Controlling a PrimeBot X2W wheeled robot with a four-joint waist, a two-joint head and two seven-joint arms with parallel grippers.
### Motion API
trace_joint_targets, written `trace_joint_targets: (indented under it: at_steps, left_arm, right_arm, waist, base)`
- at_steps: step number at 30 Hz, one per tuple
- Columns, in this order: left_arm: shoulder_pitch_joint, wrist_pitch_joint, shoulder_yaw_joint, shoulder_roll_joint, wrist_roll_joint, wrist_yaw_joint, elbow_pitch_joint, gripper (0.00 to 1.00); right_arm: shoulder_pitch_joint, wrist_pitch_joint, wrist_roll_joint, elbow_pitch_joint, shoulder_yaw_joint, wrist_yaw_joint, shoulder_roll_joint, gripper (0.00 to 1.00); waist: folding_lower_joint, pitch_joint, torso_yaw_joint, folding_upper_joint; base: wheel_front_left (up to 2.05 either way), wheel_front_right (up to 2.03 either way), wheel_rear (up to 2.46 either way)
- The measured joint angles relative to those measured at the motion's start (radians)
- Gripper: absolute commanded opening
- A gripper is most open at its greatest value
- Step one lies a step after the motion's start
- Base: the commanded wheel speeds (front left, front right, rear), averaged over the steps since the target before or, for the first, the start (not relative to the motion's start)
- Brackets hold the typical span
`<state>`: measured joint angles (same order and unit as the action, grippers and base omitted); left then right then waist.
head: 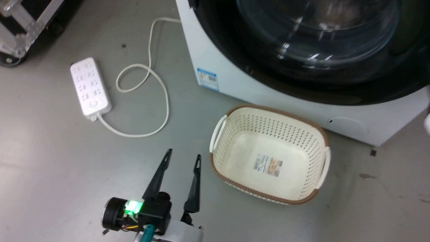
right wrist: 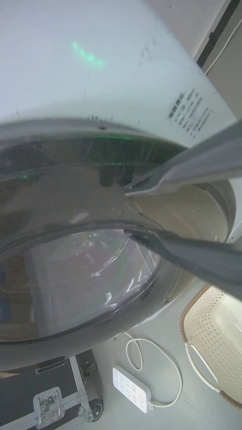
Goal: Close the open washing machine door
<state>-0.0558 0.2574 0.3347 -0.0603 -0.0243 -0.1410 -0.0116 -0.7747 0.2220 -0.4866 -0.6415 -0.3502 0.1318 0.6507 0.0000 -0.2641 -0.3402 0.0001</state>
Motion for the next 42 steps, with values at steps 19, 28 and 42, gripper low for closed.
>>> trace_joint_targets:
  at_steps: [19,28,42]
  left_arm:
    - [0.087,0.0,-0.119,-0.026,-0.058,0.065,0.069,1.0]
    - [0.121,0.0,-0.145,-0.024,-0.043,0.082,0.066,1.0]
    - [0.139,-0.011,-0.164,-0.019,-0.038,0.082,0.078,0.0]
  right_arm:
    - [0.682,0.035,0.308,0.514,0.356,0.0,-0.397,1.0]
    - [0.854,0.035,0.511,0.598,0.442,0.0,-0.543,1.0]
    - [0.871,0.026,0.539,0.606,0.451,0.0,-0.565,0.0]
  waist:
    - [-0.0003,0.227,0.214,0.0]
    - [-0.0001,0.267,0.288,0.0]
    - [0.0,0.267,0.287,0.0]
  base:
    - [0.0,0.0,0.0]
    - [0.0,0.0,0.0]
    - [0.0,0.0,0.0]
